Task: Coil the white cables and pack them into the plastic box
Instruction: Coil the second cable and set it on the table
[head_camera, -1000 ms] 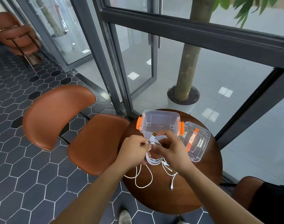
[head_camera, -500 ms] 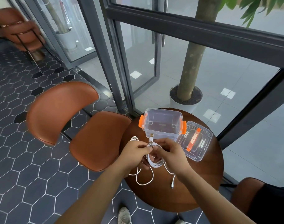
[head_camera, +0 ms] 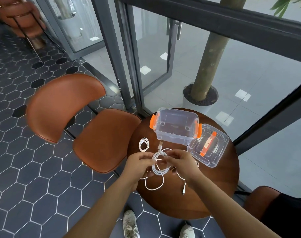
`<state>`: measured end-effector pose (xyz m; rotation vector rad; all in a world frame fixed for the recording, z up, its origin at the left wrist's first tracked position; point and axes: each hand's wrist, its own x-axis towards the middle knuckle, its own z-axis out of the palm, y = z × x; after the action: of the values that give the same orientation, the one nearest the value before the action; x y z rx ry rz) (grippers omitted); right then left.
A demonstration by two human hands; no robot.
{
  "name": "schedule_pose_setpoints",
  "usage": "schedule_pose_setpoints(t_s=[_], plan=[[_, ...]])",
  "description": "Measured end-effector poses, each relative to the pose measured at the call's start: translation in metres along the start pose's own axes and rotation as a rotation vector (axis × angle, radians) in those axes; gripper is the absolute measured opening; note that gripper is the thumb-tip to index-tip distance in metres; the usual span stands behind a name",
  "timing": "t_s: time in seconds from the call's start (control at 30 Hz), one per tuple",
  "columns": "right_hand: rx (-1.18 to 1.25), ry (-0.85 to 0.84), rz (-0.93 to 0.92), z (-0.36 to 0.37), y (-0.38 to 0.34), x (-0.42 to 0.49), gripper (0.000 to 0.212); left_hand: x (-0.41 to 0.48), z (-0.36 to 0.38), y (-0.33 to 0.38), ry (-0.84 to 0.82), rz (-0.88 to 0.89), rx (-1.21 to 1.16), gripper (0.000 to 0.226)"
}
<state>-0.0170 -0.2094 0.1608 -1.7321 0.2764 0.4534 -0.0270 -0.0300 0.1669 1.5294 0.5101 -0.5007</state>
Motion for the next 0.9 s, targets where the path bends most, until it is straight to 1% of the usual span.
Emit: schedule_pose_setpoints(t_s=[0.17, 0.33, 0.43, 0.57, 0.67, 0.77, 0.83, 0.9], plan=[[-0.051, -0.027, 0.064, 0.023, 0.017, 0.024, 0.005, 0.014, -0.015, -0.024, 0.058, -0.057, -0.036, 0.020], [-0.088, -0.044, 0.134, 0.054, 0.034, 0.051, 0.007, 0.040, -0.037, -0.042, 0.146, -0.067, 0.010, 0.020], [-0.141, -0.034, 0.151, 0.074, 0.043, 0.075, 0.005, 0.066, -0.053, -0.053, 0.166, -0.075, 0.040, 0.019], [-0.216, -0.033, 0.168, 0.096, 0.050, 0.113, 0.009, 0.102, -0.073, -0.063, 0.191, -0.065, 0.087, 0.030], [-0.239, -0.010, 0.166, 0.112, 0.055, 0.140, 0.015, 0.132, -0.085, -0.069, 0.224, -0.073, 0.109, 0.026], [-0.277, 0.022, 0.164, 0.122, 0.065, 0.158, 0.019, 0.156, -0.088, -0.074, 0.243, -0.076, 0.153, 0.036], [-0.320, 0.072, 0.161, 0.121, 0.073, 0.167, 0.018, 0.170, -0.083, -0.079, 0.236, -0.057, 0.193, 0.040], [-0.382, 0.124, 0.169, 0.114, 0.082, 0.174, 0.019, 0.181, -0.070, -0.080, 0.219, -0.032, 0.226, 0.035]])
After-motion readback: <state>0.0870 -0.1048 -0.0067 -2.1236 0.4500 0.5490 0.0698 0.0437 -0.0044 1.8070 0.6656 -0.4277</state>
